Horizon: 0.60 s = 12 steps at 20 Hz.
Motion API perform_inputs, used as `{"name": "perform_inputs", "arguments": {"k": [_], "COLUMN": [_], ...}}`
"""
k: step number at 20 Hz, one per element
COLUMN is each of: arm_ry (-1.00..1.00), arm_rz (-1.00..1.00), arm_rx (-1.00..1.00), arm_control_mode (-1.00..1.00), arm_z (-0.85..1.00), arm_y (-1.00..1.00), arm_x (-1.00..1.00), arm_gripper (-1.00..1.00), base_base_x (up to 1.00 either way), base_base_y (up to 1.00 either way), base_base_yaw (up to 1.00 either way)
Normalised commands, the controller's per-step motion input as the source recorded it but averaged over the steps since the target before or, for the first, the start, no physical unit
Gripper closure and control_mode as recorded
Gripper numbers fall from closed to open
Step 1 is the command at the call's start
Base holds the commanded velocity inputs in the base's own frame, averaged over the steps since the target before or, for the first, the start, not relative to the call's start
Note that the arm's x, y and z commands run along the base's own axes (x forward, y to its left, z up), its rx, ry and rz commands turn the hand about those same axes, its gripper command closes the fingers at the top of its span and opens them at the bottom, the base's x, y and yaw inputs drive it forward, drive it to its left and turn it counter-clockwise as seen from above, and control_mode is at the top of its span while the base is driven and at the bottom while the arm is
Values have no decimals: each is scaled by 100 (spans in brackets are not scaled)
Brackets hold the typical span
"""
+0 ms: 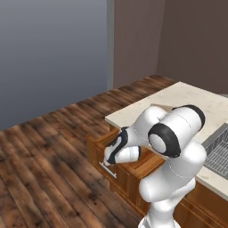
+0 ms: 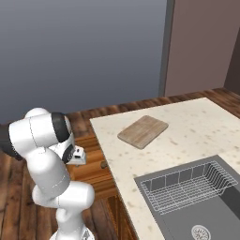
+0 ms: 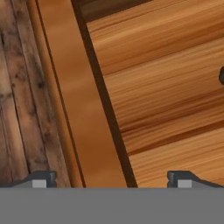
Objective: Pick up the knife from the drawer and place it on the cutting board. Then place the meat from the plate to the cutting board.
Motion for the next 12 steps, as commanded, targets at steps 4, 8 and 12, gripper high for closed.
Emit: {"name": "perform_inputs", "arguments": {"k": [4,8,12], "arm_ry": [0,0,-5], "arm_rz": [5,3,4], "arm_rx": [0,0,0], "arm_control_mode": [-100,-100,-100], "arm_z": [-34,-34,-16], "arm_y": [27,90,100], "arm_x": [-1,-21,-46], "arm_gripper": [-100,-100,-100], "base_base_x": [0,0,0], "base_base_y": [0,0,0], "base_base_yaw": [0,0,0]}}
